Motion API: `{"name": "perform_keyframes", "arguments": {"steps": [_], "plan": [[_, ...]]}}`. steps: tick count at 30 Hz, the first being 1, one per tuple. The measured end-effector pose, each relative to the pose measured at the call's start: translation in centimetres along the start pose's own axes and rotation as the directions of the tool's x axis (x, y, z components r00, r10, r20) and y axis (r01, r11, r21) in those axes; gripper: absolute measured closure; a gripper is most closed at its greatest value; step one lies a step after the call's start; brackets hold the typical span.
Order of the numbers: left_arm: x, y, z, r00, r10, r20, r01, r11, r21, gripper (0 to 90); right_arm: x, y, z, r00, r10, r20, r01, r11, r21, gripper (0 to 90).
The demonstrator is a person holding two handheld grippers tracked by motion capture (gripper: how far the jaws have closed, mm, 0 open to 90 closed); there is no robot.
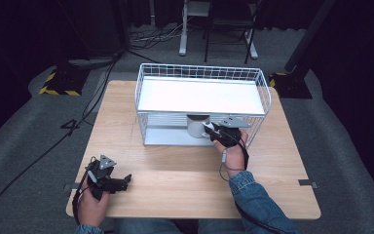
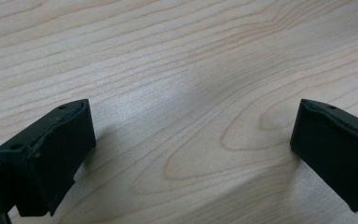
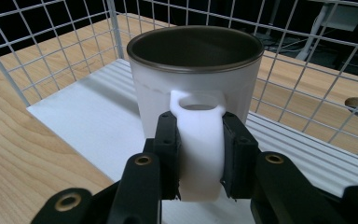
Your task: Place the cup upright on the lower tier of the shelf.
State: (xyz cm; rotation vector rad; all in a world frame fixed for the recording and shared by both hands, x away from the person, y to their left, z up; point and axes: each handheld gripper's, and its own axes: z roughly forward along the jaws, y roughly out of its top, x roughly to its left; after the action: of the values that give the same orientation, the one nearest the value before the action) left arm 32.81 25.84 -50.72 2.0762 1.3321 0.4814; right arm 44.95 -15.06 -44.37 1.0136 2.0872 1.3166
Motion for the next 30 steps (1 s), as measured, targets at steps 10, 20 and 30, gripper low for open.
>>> {"name": "perform_keyframes", "arguments": {"steps": [10,20,30], "plan": [[0.0,0.0,0.0,1.0,0.0,0.0,0.0,1.0,0.0,0.2,-0.19,-0.75,0.09,1.0,0.003,0.004,-0.003,1.0,0.026,70.6],[0.0,0.0,0.0,1.0,0.0,0.0,0.0,1.0,0.0,0.2,-0.04,-0.79,0.15,0.9999,0.002,0.014,-0.002,0.999,0.034,61.1],[0.0,0.0,0.0,1.0,0.0,0.0,0.0,1.0,0.0,0.2,-0.04,-0.59,-0.4,0.9997,0.003,0.025,-0.004,0.999,0.036,49.7]]}}
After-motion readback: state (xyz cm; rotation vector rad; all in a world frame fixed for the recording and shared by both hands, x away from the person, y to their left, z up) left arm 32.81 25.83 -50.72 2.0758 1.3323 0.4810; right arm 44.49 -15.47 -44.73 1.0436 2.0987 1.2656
